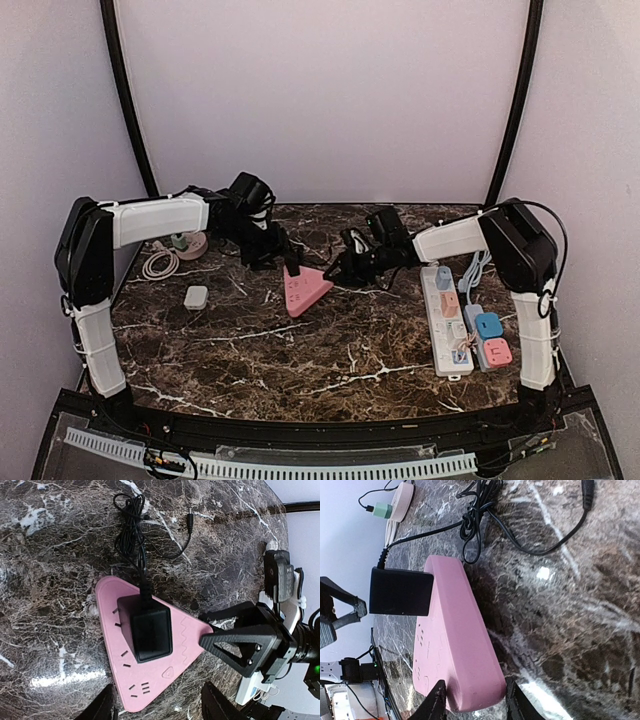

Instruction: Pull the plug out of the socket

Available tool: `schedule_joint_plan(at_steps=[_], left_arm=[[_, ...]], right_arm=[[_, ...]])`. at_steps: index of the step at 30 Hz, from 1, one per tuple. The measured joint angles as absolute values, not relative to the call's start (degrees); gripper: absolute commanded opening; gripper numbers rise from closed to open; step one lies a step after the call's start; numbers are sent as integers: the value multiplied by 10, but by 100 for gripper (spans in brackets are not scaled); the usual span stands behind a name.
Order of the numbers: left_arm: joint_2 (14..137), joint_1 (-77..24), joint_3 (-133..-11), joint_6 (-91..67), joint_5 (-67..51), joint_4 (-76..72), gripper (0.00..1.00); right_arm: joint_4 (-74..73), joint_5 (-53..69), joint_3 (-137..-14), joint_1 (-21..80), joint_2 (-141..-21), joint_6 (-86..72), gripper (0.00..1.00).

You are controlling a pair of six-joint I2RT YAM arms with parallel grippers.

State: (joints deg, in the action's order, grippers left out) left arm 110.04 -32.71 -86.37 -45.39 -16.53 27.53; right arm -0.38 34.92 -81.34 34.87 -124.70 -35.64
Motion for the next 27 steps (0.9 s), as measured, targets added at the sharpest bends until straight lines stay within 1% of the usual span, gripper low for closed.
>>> schedule_joint_plan(at_steps=[4,11,16,20,22,27], left_arm=[[1102,-338,-881,-449,-123,309,57],[1133,-356,-919,-430,-74,361,57],[1171,-363,-976,-408,-39,399,57],[1194,-363,-1019,-388,-5,426,54],[1204,-363,-1033,-378,6,437,53],[1219,-363,-1051,-360,12,453,52]], right_arm=[[3,347,-787,366,-1229,-366,38],[6,333,-776,384,-1221,-372,42],[-1,318,-776,388,-1220,-367,52],[-15,300,-777,389,-1212,-360,67],[-20,293,-781,389,-1212,-356,72],[-41,284,-814,389,-1215,-351,73]])
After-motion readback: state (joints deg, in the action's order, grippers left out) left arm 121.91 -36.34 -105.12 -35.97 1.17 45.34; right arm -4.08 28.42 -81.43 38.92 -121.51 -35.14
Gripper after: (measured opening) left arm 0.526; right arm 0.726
